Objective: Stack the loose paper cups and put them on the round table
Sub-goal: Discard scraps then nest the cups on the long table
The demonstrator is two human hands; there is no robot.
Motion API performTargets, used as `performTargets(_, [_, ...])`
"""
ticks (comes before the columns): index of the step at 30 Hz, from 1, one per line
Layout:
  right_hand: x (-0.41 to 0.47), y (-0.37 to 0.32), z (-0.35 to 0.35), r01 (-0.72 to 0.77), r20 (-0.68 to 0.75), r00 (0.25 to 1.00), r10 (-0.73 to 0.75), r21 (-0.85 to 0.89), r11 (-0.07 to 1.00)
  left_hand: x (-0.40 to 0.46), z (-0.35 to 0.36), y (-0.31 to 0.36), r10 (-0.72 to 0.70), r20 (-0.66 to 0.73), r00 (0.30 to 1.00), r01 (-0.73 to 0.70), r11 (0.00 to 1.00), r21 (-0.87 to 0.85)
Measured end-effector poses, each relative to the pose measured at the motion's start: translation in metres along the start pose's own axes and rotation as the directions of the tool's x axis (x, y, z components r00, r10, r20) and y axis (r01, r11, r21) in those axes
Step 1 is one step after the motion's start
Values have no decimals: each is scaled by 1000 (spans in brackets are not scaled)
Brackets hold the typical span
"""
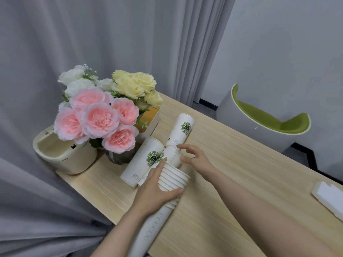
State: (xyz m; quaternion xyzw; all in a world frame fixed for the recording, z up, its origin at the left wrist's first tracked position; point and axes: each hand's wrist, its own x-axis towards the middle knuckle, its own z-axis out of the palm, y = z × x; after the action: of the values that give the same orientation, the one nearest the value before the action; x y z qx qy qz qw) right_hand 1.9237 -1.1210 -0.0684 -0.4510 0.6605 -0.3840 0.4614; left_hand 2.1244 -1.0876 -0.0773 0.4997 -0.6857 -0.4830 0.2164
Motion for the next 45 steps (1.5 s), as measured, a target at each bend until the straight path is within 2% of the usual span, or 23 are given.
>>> performTargets(4, [20, 6, 7, 2, 48, 999, 0, -54, 999, -3, -7, -7, -10, -18, 1000, 9, 999, -30])
performTargets(9, [24, 10, 10, -25, 102, 995, 19, 58, 998, -5, -12, -13, -14, -41, 999, 13, 1000, -24])
performTargets(13, [17, 11, 2, -51, 103, 994, 45, 64, 997, -2, -11, -12, -2, -42, 999, 0, 998, -60])
performTargets(20, [-11, 10, -32, 0, 10, 1000, -1, 132, 991, 1, -5, -3, 63, -7, 998, -63, 996, -71])
performTargets(32, [-76, 1, -117, 162, -335, 939, -78, 231, 959, 7, 14, 14, 114, 82, 990, -108, 992, -71])
performTargets(39, [-91, -12, -142, 224, -312, 940, -141, 247, 943, 7, 16, 18, 127, 101, 987, -128, 992, 8])
performTargets(45, [-91, -18, -140, 215, -270, 953, -140, 271, 938, 9, 14, 19, 114, 125, 986, -112, 993, -22])
